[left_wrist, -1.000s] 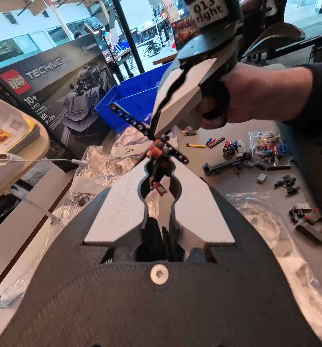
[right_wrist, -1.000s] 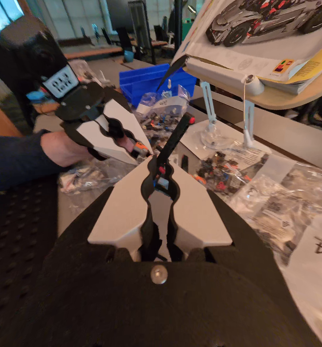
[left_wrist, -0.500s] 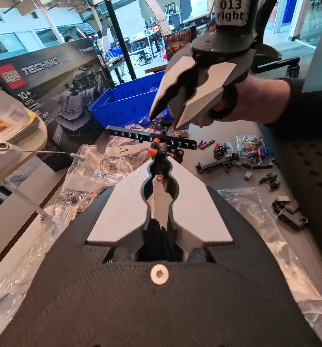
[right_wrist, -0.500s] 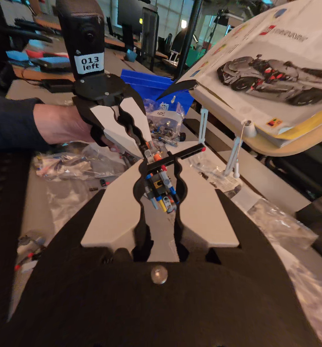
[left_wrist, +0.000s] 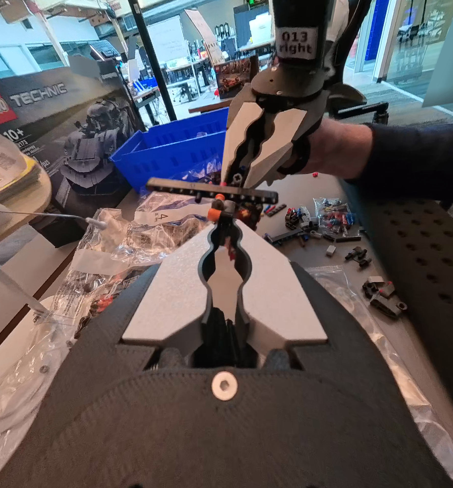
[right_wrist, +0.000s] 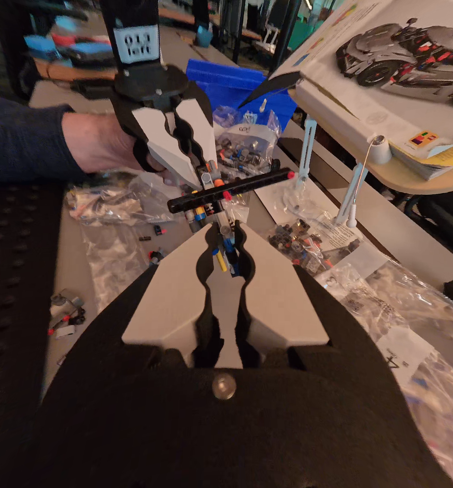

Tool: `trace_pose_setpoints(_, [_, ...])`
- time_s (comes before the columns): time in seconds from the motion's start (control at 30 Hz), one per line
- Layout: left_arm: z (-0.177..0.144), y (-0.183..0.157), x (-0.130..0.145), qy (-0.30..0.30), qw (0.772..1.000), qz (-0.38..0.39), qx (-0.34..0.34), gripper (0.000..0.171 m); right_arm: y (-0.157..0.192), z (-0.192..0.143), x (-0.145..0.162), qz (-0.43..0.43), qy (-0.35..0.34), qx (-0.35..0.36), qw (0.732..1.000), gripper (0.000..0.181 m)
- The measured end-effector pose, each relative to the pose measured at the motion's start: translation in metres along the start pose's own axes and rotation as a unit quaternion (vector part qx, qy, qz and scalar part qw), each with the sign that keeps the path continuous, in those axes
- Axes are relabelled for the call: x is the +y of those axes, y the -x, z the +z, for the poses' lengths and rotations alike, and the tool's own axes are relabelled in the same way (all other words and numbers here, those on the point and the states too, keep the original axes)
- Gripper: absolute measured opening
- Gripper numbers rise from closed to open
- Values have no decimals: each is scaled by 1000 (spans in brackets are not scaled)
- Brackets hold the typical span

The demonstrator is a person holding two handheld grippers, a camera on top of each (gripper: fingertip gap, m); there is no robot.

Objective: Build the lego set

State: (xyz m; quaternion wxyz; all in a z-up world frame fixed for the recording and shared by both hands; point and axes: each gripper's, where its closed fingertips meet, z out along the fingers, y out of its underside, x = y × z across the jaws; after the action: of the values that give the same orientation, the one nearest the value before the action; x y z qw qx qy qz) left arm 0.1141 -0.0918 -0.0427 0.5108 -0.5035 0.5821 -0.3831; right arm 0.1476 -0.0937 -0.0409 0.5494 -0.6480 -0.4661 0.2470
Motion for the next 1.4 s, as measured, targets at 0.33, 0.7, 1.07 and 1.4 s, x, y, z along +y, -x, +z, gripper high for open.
trace_pose_setpoints(0.33, [-6, 5, -7, -37, 998, -52, 14, 6, 8, -9, -13, 7, -39, -30, 999, 9])
trace_pose_setpoints(0.7, [-2, 3, -4, -28, 998, -61, 17, 6, 18, -6, -8, -3, -19, -49, 999, 10])
trace_pose_setpoints(1.07, [3, -11, -3, -6, 1000, -4, 27, 5, 10, 4, -2, 64, -25, -60, 996, 17])
trace_pose_setpoints(1.4, [5, -18, -4, -3, 999, 8, 45, 7, 23, 4, -5, 36, -25, -80, 996, 4])
